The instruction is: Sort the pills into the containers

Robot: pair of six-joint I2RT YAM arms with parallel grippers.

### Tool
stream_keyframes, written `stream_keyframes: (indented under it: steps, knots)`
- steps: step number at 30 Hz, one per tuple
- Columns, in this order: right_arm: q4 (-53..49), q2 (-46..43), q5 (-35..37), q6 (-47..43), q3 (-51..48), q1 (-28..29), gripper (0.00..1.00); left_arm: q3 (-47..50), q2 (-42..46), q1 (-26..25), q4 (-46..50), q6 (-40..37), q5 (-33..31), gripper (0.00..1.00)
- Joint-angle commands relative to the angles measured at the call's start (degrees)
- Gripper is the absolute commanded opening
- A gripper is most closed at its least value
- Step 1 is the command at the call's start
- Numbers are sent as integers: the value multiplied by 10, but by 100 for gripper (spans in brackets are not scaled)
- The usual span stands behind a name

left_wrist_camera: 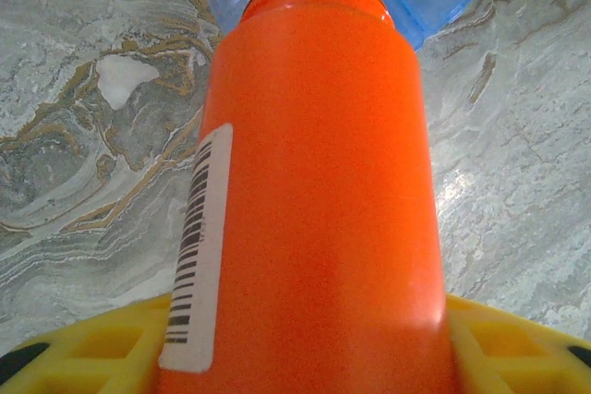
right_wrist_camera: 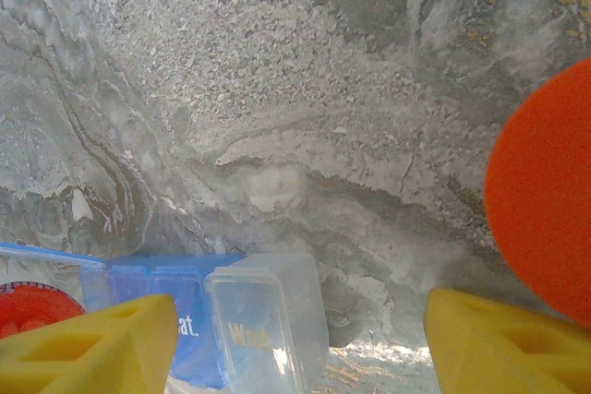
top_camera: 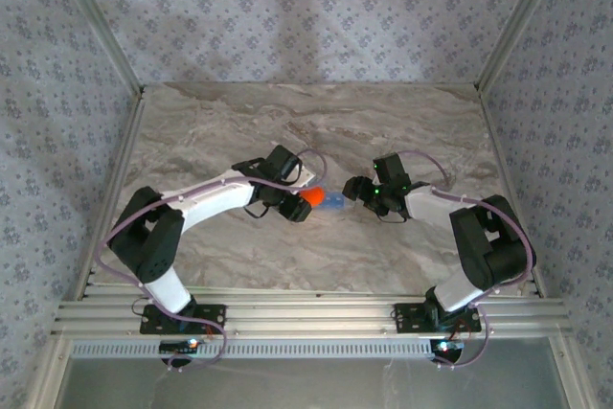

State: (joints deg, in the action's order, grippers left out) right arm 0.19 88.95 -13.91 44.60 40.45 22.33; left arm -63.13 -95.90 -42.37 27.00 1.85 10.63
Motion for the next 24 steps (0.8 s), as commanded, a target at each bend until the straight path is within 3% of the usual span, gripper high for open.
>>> stream_keyframes:
  steps: [1,24]
  knots:
    - [-10,1,3,2,9,6,73,-20,-10,-1,24,-17,-6,0]
    - [-12,7,6,4,17,11,73,-55,-10,-2,61,-28,-8,0]
